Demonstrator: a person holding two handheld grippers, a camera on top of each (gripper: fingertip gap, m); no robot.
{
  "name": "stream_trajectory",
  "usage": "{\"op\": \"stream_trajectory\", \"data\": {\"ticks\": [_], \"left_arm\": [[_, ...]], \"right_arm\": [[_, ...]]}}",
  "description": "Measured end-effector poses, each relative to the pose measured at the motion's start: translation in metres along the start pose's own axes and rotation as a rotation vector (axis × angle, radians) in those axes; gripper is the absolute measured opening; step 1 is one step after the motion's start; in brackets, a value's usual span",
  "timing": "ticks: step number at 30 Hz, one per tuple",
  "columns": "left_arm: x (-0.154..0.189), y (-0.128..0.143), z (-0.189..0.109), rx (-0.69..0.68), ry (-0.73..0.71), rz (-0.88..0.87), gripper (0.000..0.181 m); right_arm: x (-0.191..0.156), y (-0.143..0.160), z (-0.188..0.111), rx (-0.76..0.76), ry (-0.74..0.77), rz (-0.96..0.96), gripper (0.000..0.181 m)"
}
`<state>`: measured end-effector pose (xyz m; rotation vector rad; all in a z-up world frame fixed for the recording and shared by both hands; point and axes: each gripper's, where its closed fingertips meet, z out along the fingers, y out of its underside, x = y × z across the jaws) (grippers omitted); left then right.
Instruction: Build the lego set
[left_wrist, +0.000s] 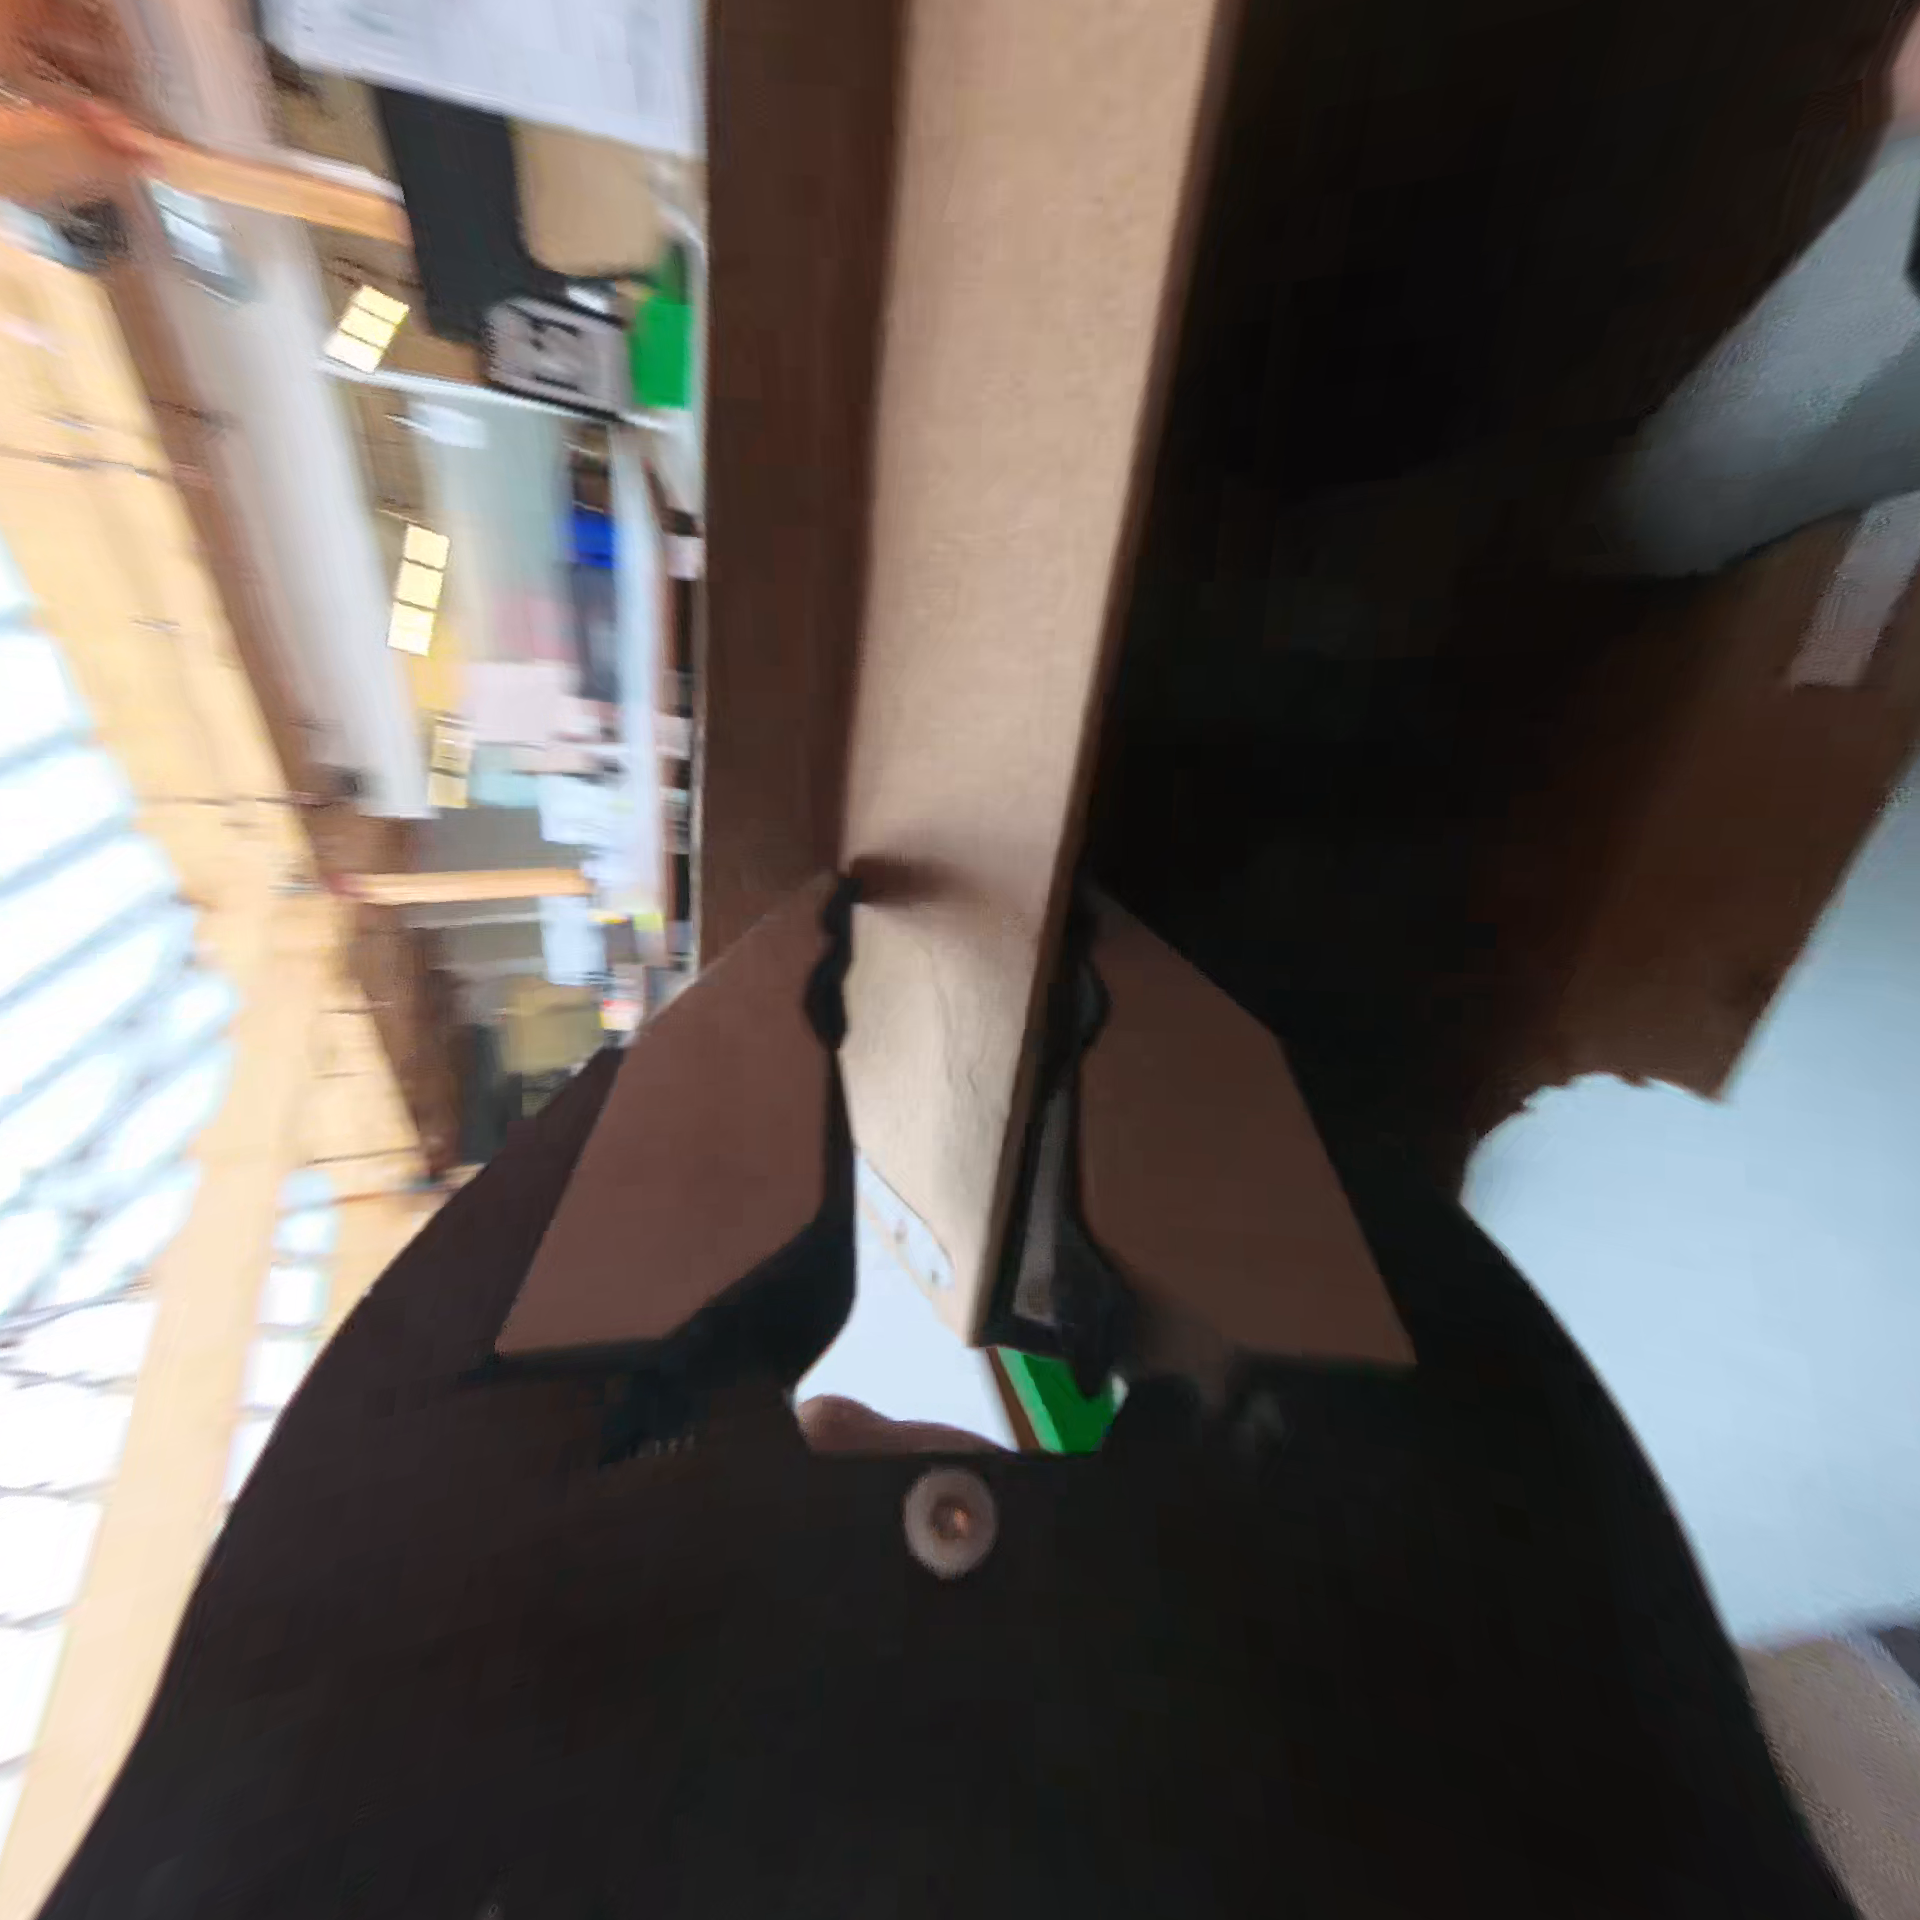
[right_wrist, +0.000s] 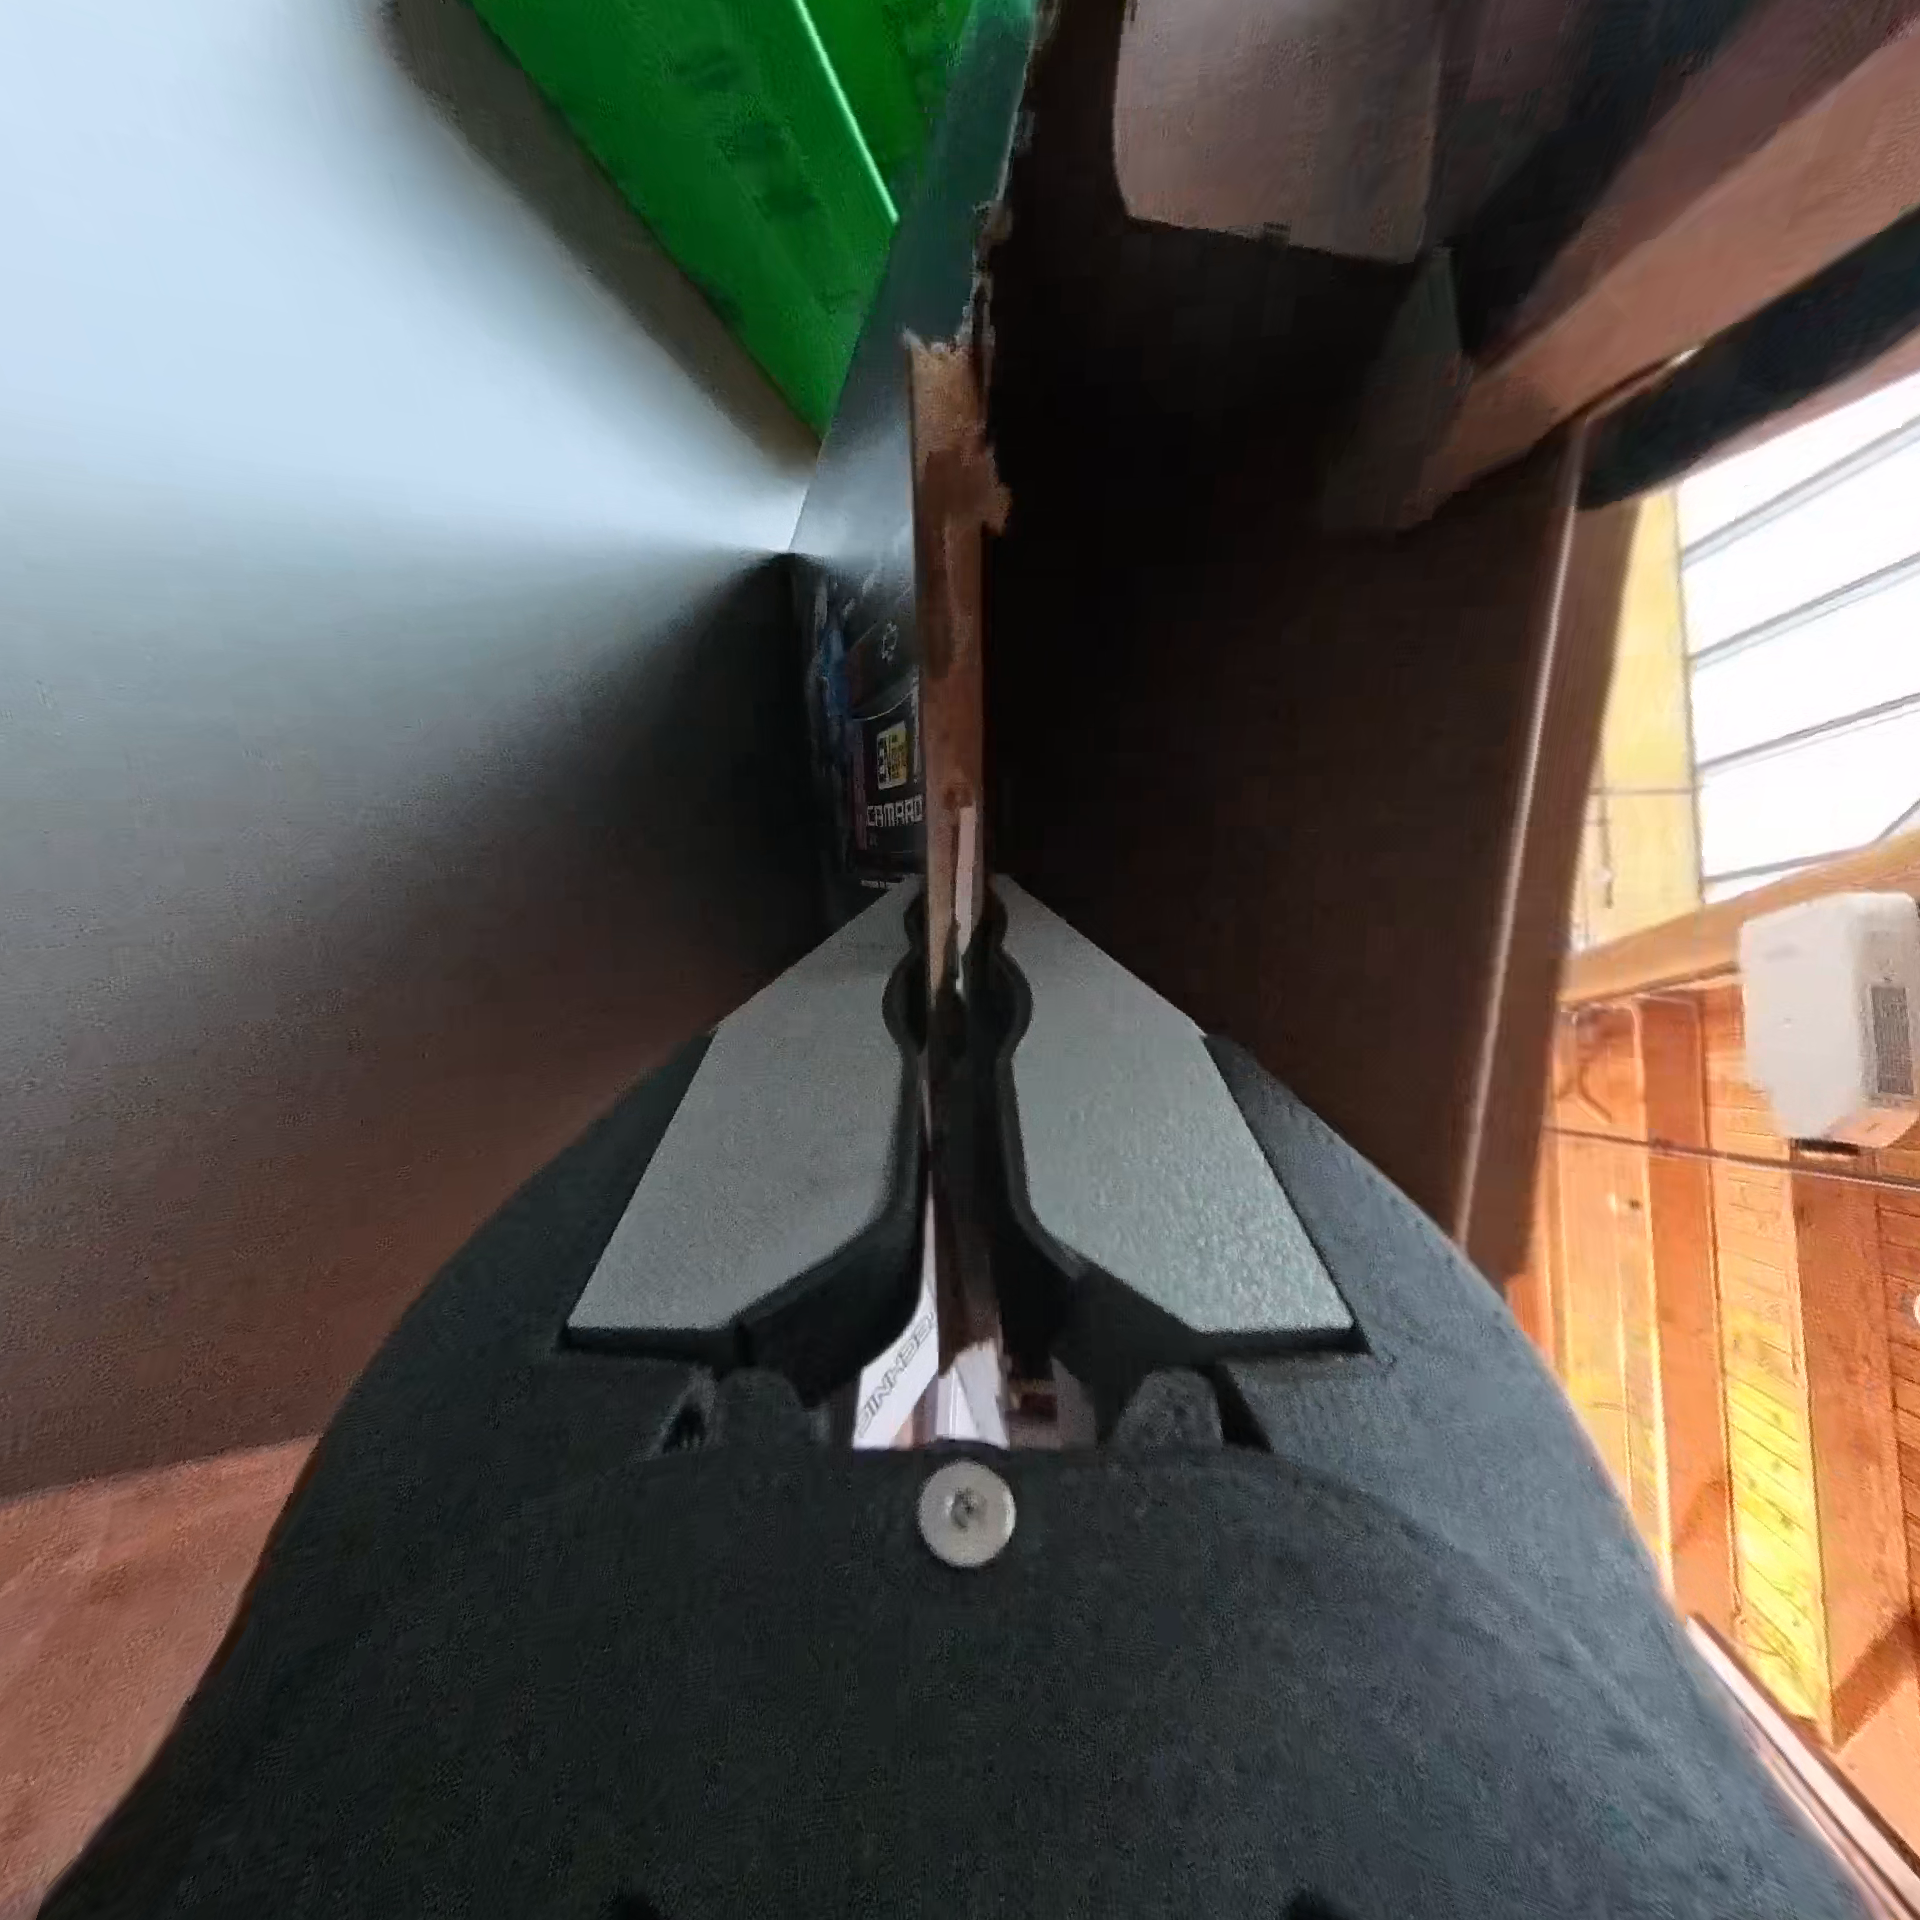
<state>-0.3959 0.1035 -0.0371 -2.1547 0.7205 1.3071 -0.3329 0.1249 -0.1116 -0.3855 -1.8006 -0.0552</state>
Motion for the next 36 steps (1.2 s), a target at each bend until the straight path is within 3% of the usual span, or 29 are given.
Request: {"op": "stream_trajectory", "data": {"ticks": [2,4,8,12,16,18,21,24,27,31,34,36], "left_arm": [[0.011,-0.004,0.003,0.01,0.124,-0.078,0.01],[0.02,-0.01,0.0,0.009,0.18,-0.091,0.001],[0.04,-0.021,-0.009,0.014,0.22,-0.028,0.002],[0.047,-0.021,-0.01,0.042,0.21,-0.095,0.002],[0.052,-0.024,-0.012,0.034,0.179,-0.096,0.001],[0.063,-0.028,-0.015,0.031,0.164,-0.112,0.002],[0.084,-0.024,-0.021,0.05,0.105,-0.16,0.004],[0.111,-0.011,-0.029,0.102,0.053,-0.265,0.008],[0.14,0.006,-0.036,0.16,-0.057,-0.287,0.01],[0.176,0.033,-0.041,0.18,-0.148,-0.26,0.009],[0.184,0.057,-0.045,0.179,-0.226,-0.258,0.011],[0.195,0.069,-0.045,0.162,-0.249,-0.251,0.015]], "right_arm": [[0.0,0.004,-0.001,0.01,0.009,0.033,0.004],[-0.006,0.01,-0.007,0.039,0.014,0.05,0.004],[-0.016,0.017,-0.024,0.126,0.062,0.055,0.005],[-0.013,0.008,-0.058,0.293,0.048,0.204,0.002],[0.001,0.026,-0.068,0.18,0.04,0.433,0.019],[-0.011,0.031,-0.073,0.132,-0.028,0.545,0.024],[-0.036,0.021,-0.103,0.26,-0.124,0.743,0.016],[-0.035,0.056,-0.132,0.276,-0.039,0.921,0.005],[-0.045,0.08,-0.153,0.337,-0.097,1.114,0.0],[-0.048,0.117,-0.138,0.284,-0.152,1.292,0.019],[-0.054,0.122,-0.097,0.239,-0.322,1.407,0.046],[-0.047,0.12,-0.063,0.25,-0.418,1.504,0.042]]}}
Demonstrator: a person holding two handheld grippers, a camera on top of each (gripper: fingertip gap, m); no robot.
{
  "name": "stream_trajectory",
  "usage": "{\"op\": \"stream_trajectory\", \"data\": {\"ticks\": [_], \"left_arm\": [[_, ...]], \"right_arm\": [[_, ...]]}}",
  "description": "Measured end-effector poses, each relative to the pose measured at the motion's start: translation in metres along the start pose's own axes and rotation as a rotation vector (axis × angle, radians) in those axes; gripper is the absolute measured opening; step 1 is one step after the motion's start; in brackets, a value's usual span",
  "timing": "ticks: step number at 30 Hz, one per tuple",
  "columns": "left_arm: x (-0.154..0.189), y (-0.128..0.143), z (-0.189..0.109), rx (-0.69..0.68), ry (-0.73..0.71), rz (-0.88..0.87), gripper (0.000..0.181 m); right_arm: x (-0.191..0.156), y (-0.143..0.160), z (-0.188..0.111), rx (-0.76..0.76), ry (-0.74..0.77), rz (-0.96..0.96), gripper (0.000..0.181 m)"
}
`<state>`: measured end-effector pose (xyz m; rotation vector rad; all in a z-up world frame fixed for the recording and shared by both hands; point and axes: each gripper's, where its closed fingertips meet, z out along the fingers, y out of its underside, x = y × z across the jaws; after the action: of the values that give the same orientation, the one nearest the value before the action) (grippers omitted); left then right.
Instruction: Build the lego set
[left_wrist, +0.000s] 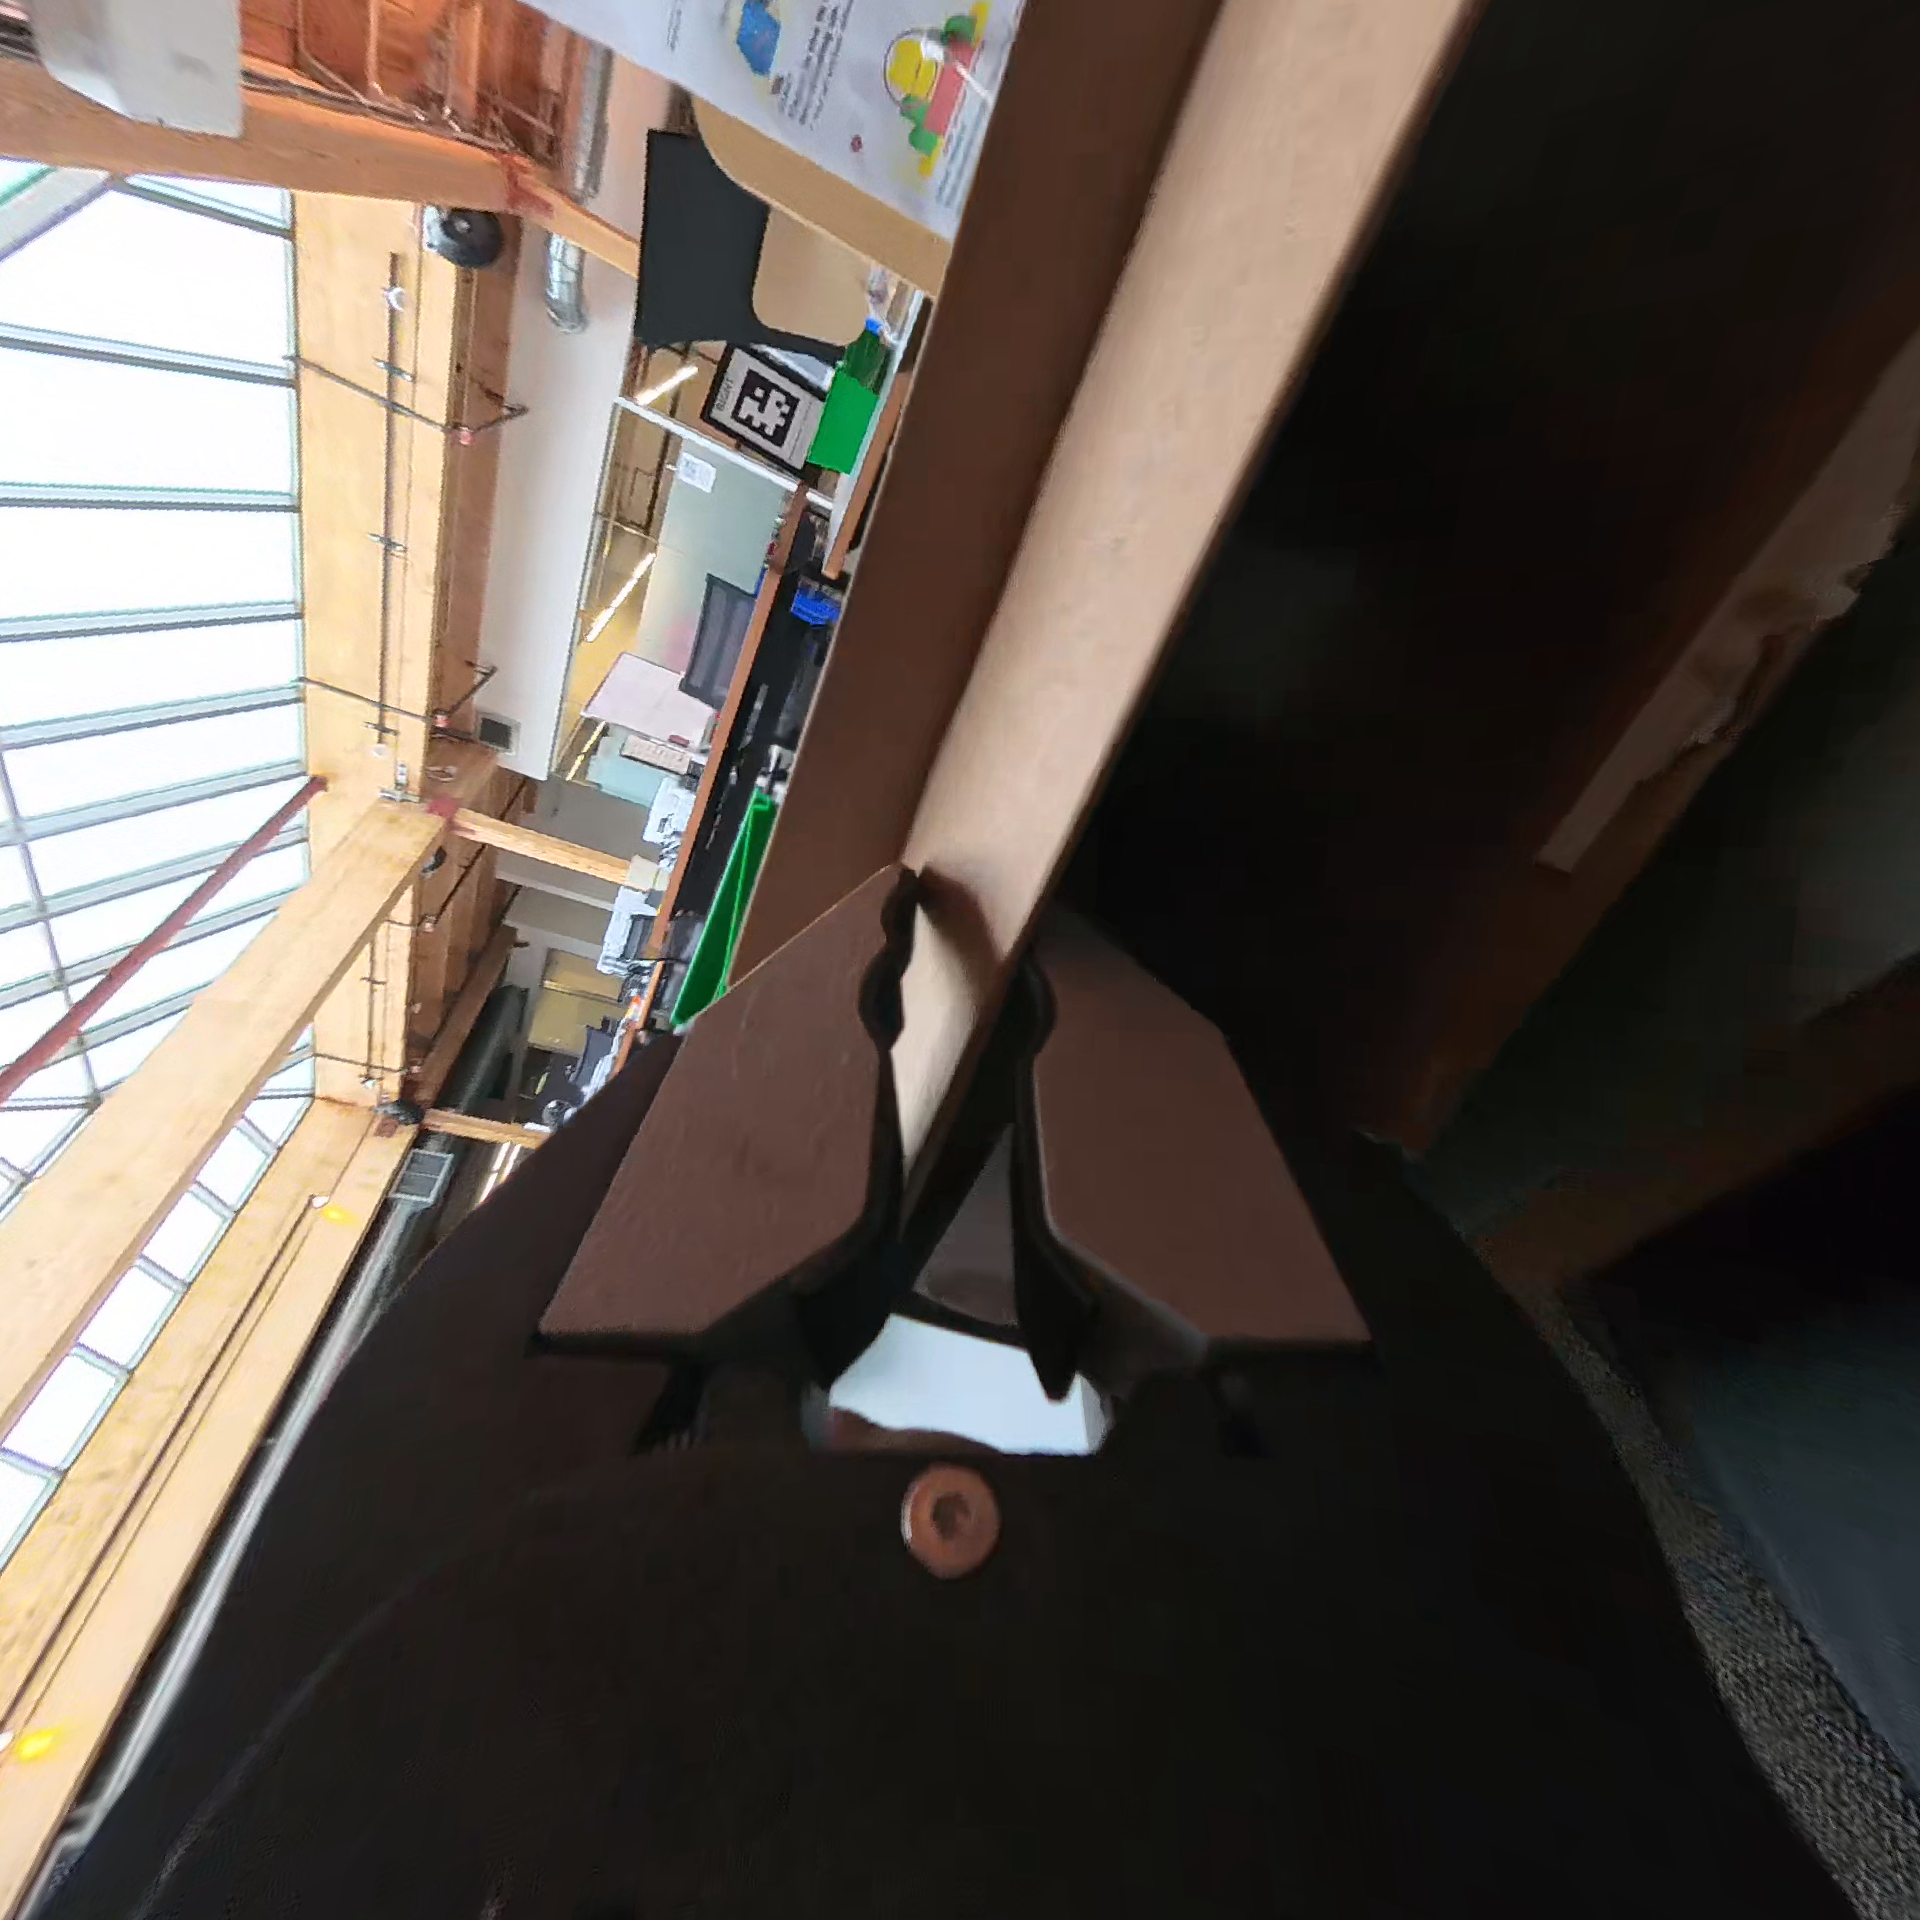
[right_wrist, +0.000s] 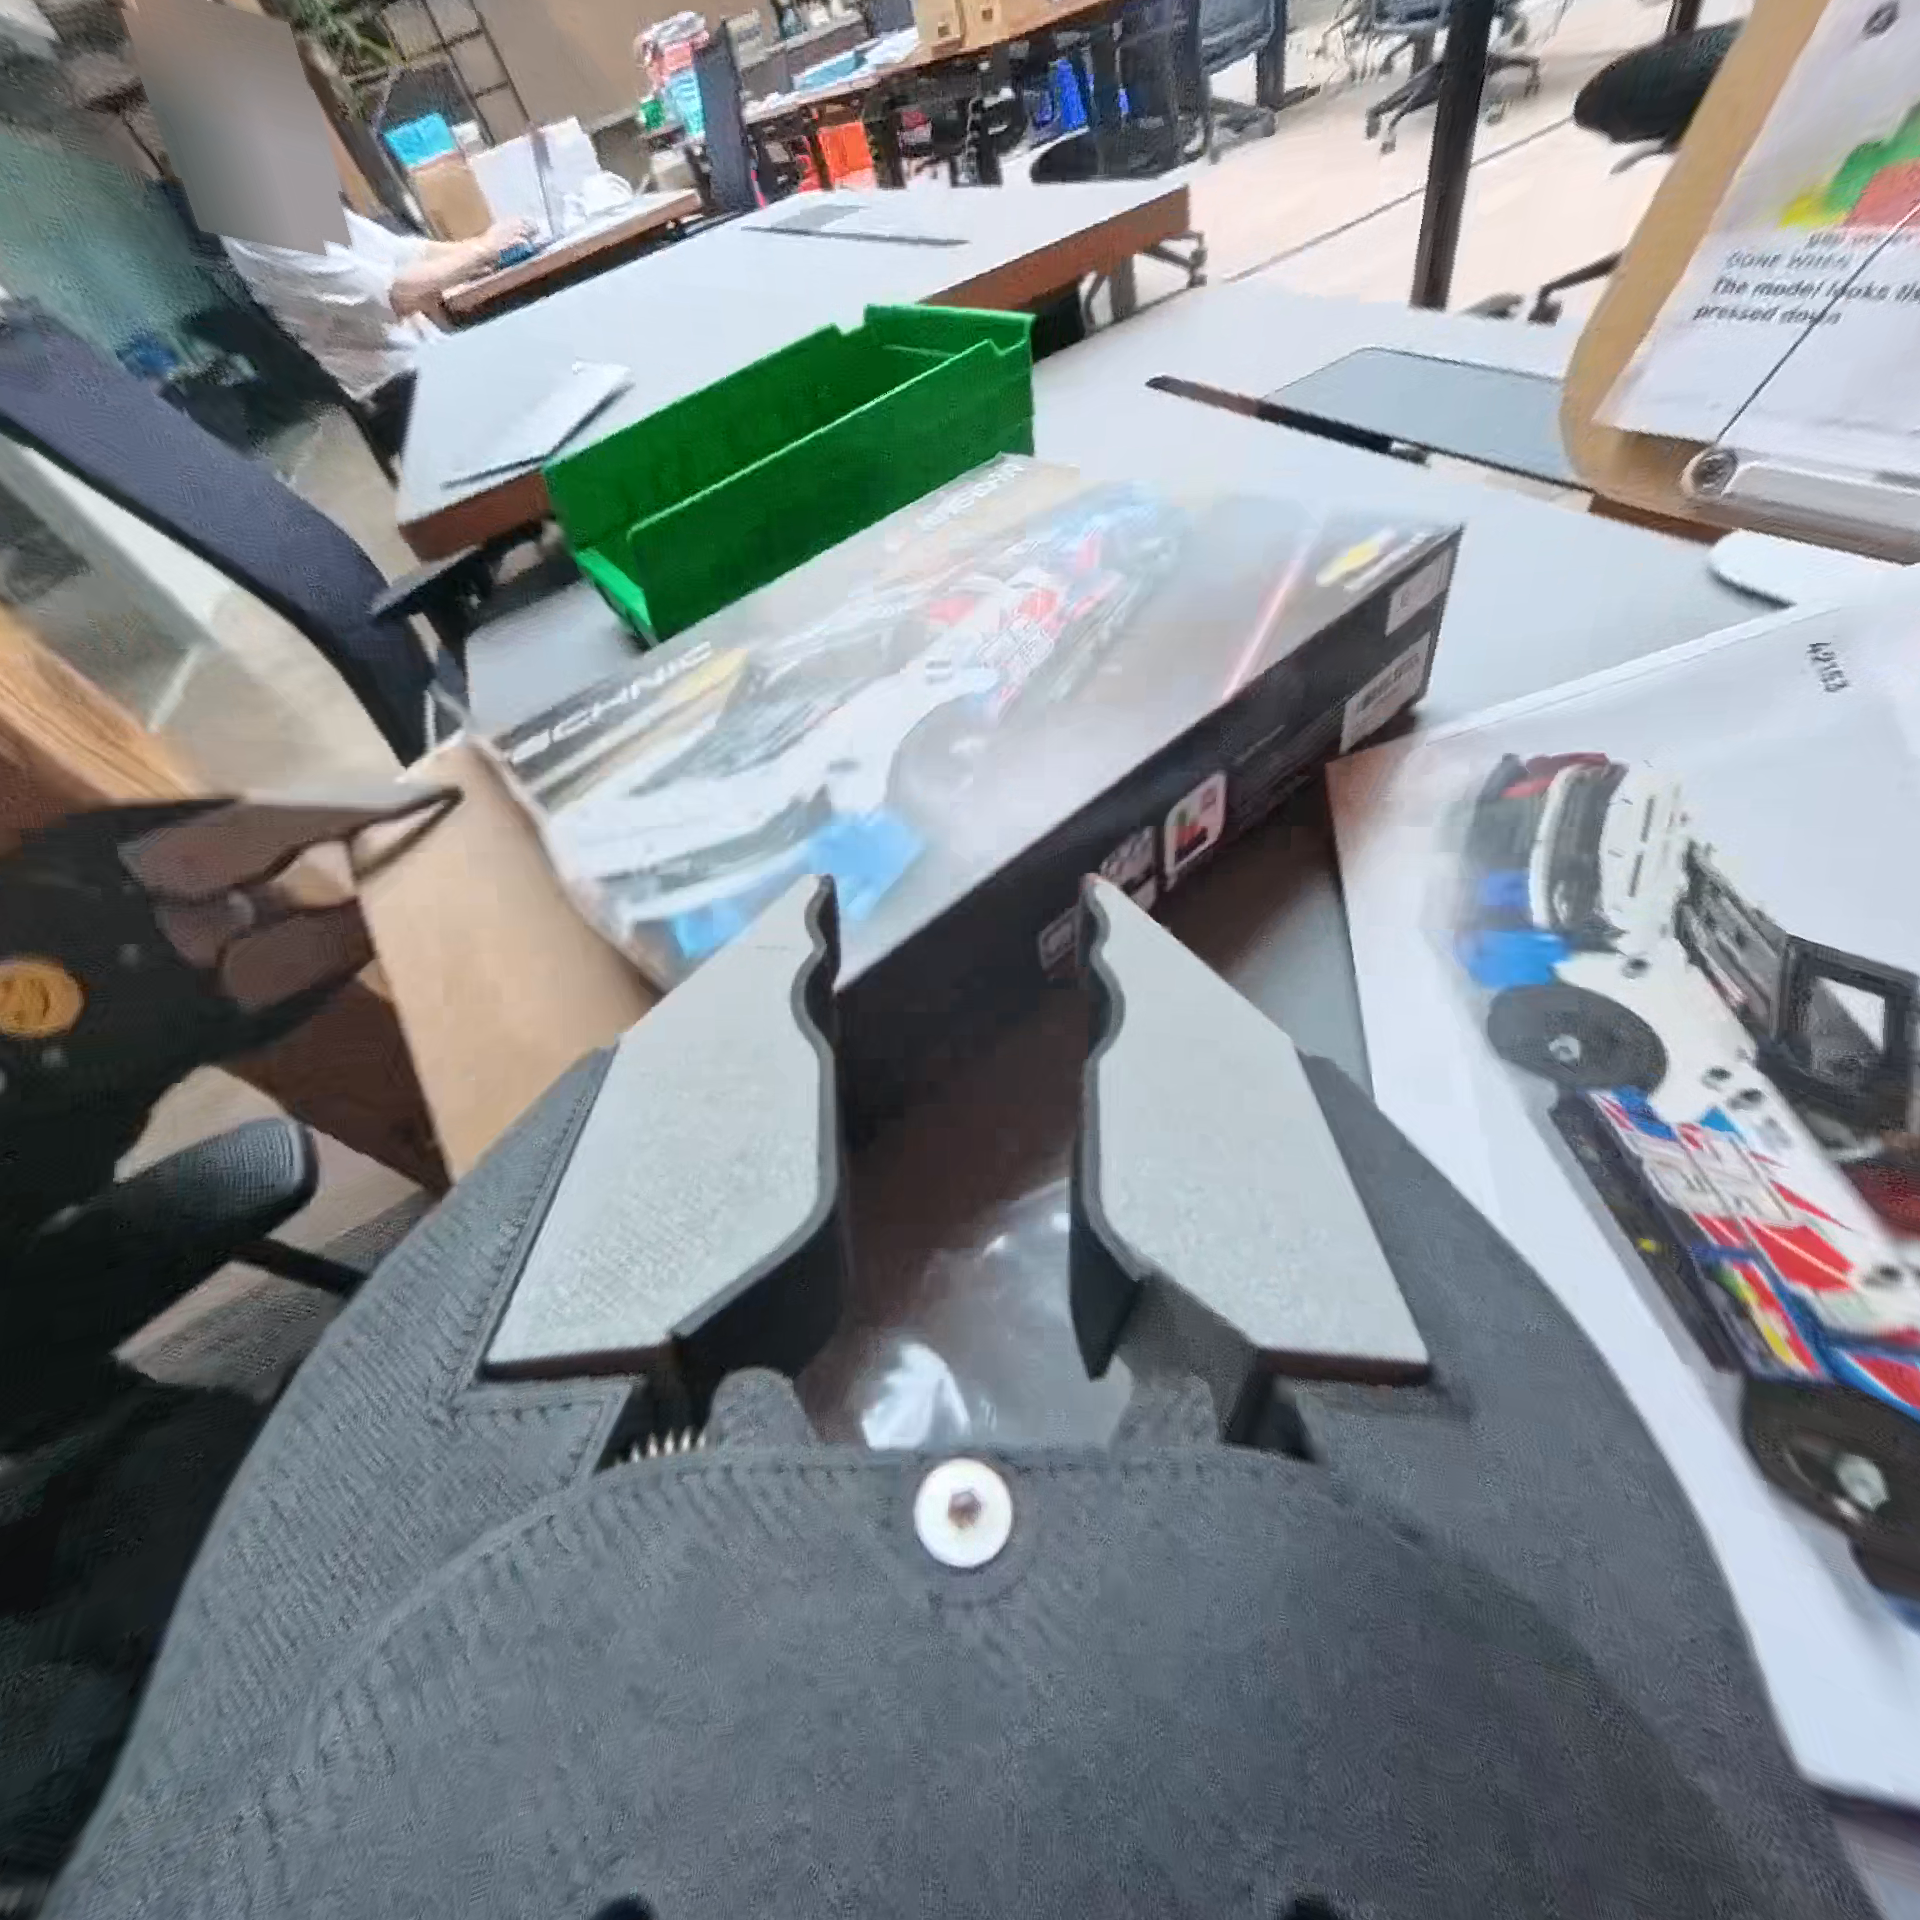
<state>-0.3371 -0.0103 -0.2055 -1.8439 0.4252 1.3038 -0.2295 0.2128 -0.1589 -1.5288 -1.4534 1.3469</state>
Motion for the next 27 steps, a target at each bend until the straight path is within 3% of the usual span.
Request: {"op": "stream_trajectory", "data": {"ticks": [4,8,11,13,15,16,18,21,23,25,27], "left_arm": [[0.001,0.022,-0.006,0.002,-0.055,-0.006,0.016],[-0.008,0.054,-0.005,-0.084,-0.08,-0.104,0.016],[-0.018,0.06,-0.016,-0.139,-0.117,-0.263,0.042],[-0.013,0.055,-0.034,-0.177,-0.089,-0.467,0.053],[0.004,0.035,-0.059,-0.128,0.03,-0.847,0.031],[0.015,0.022,-0.069,-0.091,0.129,-1.101,0.03],[0.036,0.004,-0.078,-0.059,0.348,-1.463,0.051],[0.047,0.011,-0.064,-0.112,0.498,-1.818,0.09],[0.056,-0.001,-0.059,-0.096,0.695,-2.068,0.103],[0.062,0.002,-0.053,-0.102,0.719,-2.23,0.11],[0.058,0.012,-0.047,-0.069,0.612,-2.257,0.116]], "right_arm": [[0.051,-0.028,0.067,-0.081,0.016,0.05,0.056],[0.091,-0.041,0.137,-0.329,-0.002,-0.013,0.074],[0.117,-0.046,0.184,-0.502,0.025,-0.118,0.079],[0.136,-0.043,0.207,-0.588,0.048,-0.179,0.074],[0.138,-0.035,0.225,-0.642,-0.007,-0.172,0.072],[0.136,-0.03,0.23,-0.663,-0.049,-0.154,0.074],[0.13,-0.02,0.236,-0.692,-0.116,-0.125,0.074],[0.114,-0.011,0.236,-0.702,-0.262,-0.068,0.065],[0.111,-0.005,0.233,-0.717,-0.299,-0.047,0.073],[0.107,-0.002,0.23,-0.713,-0.325,-0.069,0.077],[0.096,0.002,0.221,-0.711,-0.386,-0.137,0.074]]}}
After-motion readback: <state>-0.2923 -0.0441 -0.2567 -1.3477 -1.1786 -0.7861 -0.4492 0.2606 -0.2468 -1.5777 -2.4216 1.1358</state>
